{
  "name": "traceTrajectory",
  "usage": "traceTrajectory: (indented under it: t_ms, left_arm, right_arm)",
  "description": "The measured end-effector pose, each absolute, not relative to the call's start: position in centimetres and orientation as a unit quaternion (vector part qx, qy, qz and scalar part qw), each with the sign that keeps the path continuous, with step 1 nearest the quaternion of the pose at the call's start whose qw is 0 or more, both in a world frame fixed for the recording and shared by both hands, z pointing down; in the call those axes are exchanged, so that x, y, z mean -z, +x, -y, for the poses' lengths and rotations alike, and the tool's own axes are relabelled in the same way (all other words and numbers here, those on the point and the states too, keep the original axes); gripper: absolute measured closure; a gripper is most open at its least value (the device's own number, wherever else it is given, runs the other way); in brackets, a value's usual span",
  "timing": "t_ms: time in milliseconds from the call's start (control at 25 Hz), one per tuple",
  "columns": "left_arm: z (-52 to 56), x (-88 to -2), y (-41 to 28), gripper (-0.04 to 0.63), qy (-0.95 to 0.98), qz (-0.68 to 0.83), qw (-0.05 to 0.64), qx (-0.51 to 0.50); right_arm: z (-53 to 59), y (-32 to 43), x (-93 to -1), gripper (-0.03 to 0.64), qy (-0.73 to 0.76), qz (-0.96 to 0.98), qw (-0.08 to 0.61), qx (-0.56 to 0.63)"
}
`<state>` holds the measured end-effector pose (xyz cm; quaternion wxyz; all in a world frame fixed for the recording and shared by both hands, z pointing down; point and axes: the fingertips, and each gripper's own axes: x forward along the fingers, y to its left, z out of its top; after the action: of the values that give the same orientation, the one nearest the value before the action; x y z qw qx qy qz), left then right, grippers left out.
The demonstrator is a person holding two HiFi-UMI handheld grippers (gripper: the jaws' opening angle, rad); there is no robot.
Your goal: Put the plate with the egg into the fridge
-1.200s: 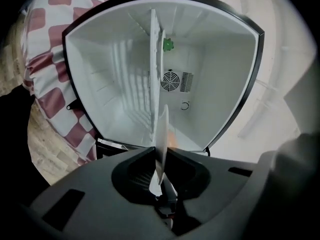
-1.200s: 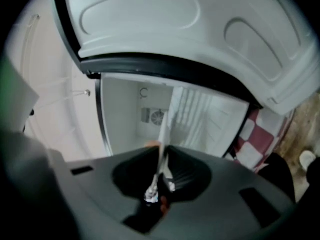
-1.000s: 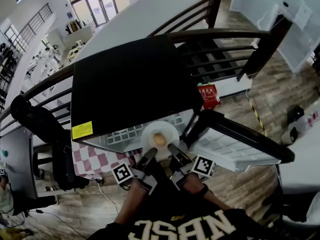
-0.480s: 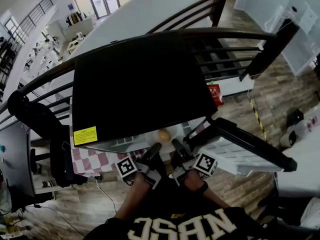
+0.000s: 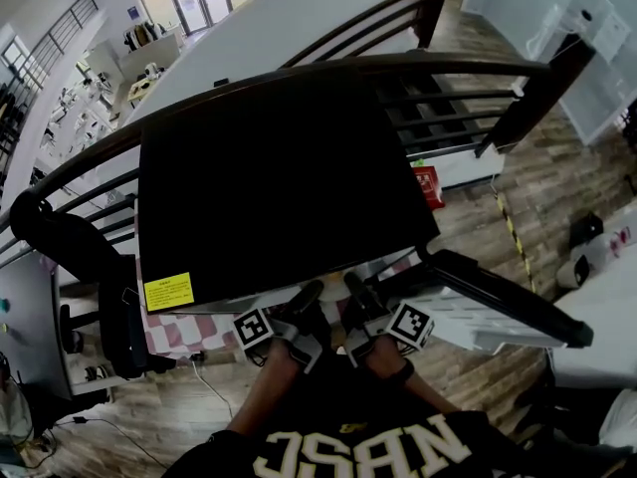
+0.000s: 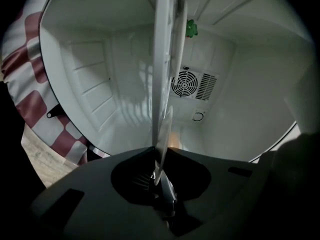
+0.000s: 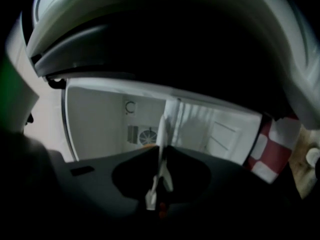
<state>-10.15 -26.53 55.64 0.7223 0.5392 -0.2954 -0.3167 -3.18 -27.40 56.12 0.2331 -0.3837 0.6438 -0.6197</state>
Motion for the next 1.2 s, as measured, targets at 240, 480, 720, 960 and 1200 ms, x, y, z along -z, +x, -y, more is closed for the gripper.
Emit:
traceTrajectory:
  t_ms: [240, 480, 720, 960, 1200]
  left_arm:
    - [27.1, -55.6, -10.0, 0.549, 0.535, 0.289, 0.730, 0.313]
    - [27.2, -55.7, -10.2, 0.549, 0.537, 0.283, 0.733, 0.307]
    - [27.1, -55.6, -10.0, 0.549, 0.579, 0.301, 0.707, 0.273]
    - [26.0, -55.5, -10.9, 0.509, 0.588, 0.330, 0.679, 0.289]
    - [24.1, -54.7, -11.2, 0.488, 0.620, 0.347, 0.638, 0.296]
  right_arm:
    - [28.4, -3.3, -55.9, 0.568, -0.385, -0.637, 0.247, 0.621]
    - [28.4, -3.4, -56.3, 0.568, -0.392, -0.639, 0.237, 0.618]
    - [28.3, -3.3, -56.3, 0.566, -0.394, -0.662, 0.219, 0.599]
    - [28.2, -3.6, -55.0, 0.514, -0.374, -0.700, 0.226, 0.565]
    - [25.9, -2.5, -54.8, 0.459, -0.379, -0.723, 0.205, 0.540]
